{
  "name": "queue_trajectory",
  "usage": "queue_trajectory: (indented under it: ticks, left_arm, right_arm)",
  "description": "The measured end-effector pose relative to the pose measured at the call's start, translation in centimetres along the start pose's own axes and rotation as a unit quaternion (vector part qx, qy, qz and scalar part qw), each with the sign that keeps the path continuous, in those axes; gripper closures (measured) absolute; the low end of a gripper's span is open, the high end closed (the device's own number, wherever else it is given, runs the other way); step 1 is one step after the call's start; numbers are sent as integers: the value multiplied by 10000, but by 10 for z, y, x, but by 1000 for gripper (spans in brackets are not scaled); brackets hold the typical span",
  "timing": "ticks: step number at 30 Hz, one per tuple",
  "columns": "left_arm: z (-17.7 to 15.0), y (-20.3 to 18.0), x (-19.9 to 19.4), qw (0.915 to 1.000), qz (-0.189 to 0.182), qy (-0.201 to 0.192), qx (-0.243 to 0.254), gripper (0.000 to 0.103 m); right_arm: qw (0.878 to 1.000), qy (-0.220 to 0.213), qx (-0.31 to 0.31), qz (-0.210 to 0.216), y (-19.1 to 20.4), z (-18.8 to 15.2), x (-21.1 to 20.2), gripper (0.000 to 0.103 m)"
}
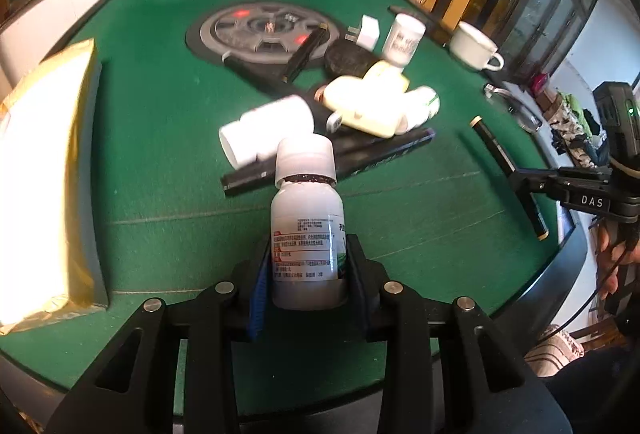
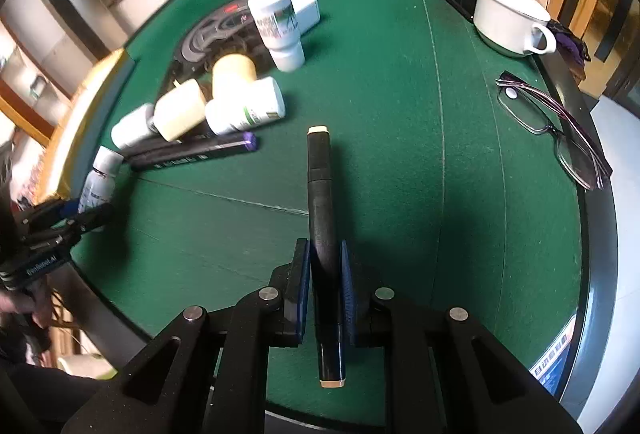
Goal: Organize rigid objects
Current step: 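Carry the bottle and the marker in both grippers over the white tray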
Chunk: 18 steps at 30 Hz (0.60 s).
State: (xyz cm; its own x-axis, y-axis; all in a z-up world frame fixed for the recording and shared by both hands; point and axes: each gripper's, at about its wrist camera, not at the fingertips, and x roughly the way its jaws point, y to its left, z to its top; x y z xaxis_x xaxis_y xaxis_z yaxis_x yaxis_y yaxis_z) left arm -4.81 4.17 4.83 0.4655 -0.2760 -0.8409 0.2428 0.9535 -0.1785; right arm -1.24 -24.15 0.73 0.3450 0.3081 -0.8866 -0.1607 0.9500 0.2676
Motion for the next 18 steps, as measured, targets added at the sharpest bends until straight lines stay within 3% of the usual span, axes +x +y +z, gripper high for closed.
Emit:
queue_trajectory:
  ticks: [7, 18]
  left_arm:
    - [15, 11, -28, 9986, 198, -463, -157, 71]
    - [11, 55, -67, 9929, 430, -889, -658, 71]
  right_arm:
    - [9981, -230, 24, 566, 22, 9, -17, 89]
    - [9924, -238, -588, 1055, 95, 34, -15, 89]
